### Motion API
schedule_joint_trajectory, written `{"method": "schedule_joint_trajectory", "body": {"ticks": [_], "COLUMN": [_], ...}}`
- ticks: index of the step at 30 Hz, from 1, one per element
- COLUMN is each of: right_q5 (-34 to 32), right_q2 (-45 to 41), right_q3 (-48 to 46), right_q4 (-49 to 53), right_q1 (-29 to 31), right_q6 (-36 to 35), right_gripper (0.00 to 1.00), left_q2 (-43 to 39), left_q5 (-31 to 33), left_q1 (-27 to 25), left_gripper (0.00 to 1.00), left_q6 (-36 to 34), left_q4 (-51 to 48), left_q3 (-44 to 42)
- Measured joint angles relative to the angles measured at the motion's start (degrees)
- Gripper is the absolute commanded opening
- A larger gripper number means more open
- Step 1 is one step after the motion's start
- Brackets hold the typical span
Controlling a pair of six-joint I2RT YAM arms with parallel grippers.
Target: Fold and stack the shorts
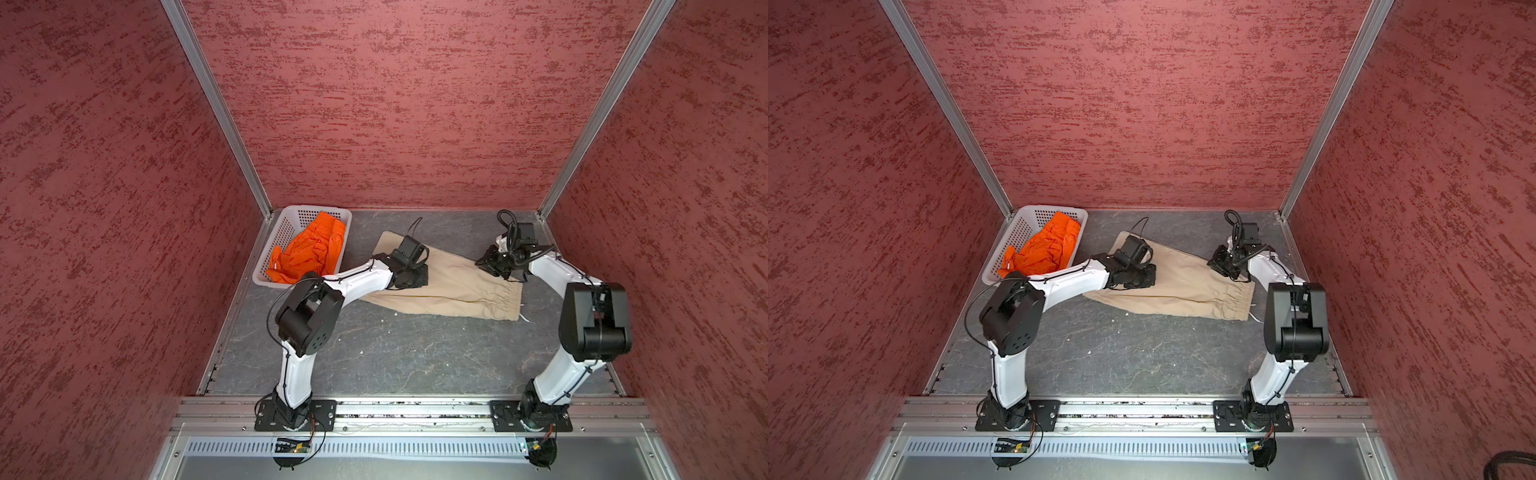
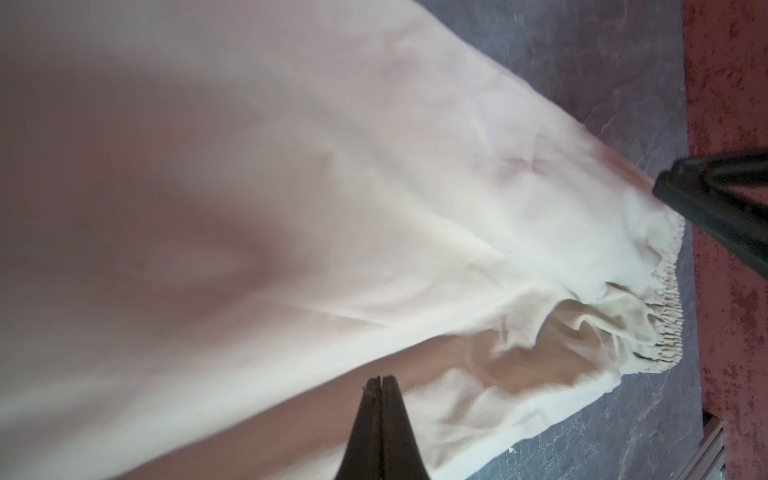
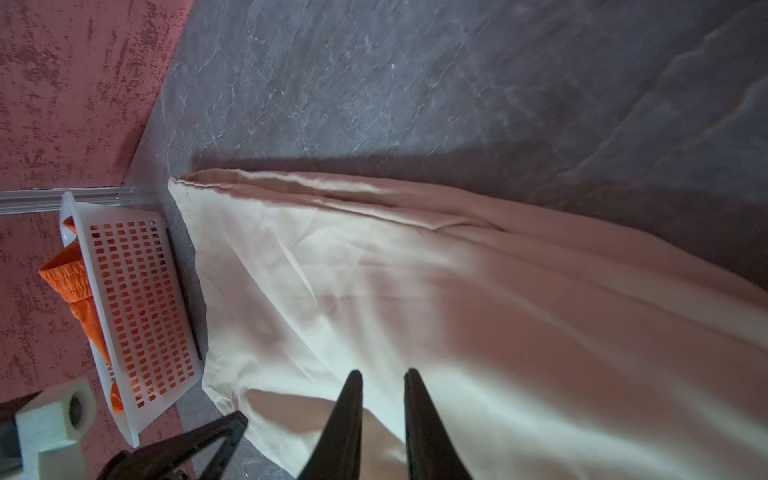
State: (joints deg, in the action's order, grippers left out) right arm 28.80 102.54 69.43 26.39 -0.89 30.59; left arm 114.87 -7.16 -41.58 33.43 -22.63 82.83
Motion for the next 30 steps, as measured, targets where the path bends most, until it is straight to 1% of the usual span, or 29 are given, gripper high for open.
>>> {"method": "schedule_joint_trajectory", "body": {"ticks": [4,9,18,20,24,27,30], "right_q5": [1.9,1.8,-1.0,-1.0,-0.6,-0.7,-1.3], "right_q2": [6.1,11.5,18.6,19.3,19.1,17.7,13.9], "right_q3": [2.3,3.7,12.9,13.9,13.8,12.7,10.1], "right_q4": [-1.4,-1.5,-0.3,-0.4,-0.8,-1.2,-0.8], "right_q1": [1.1,1.6,1.5,1.5,1.6,1.6,1.5], "right_q6": [-0.2,-0.3,-0.7,-0.7,-0.5,-0.5,-0.9], "right_gripper": [0.20,0.20,0.25,0.26,0.32,0.33,0.33], "left_q2": [4.5,5.0,-2.7,-4.0,-6.5,-7.5,-8.3], "left_q5": [-0.3,-0.5,-0.1,0.2,1.1,1.3,1.0], "left_q1": [-2.6,-3.1,-3.6,-3.8,-4.2,-4.6,-4.9], "left_gripper": [0.00,0.00,0.00,0.00,0.00,0.11,0.15], "left_q6": [-1.4,-2.6,-4.3,-4.3,-4.3,-4.3,-4.2], "left_q4": [-0.8,-1.2,3.3,4.2,4.0,2.2,-0.3], "left_q3": [1.6,-1.1,-13.4,-15.5,-18.1,-18.3,-16.9]}}
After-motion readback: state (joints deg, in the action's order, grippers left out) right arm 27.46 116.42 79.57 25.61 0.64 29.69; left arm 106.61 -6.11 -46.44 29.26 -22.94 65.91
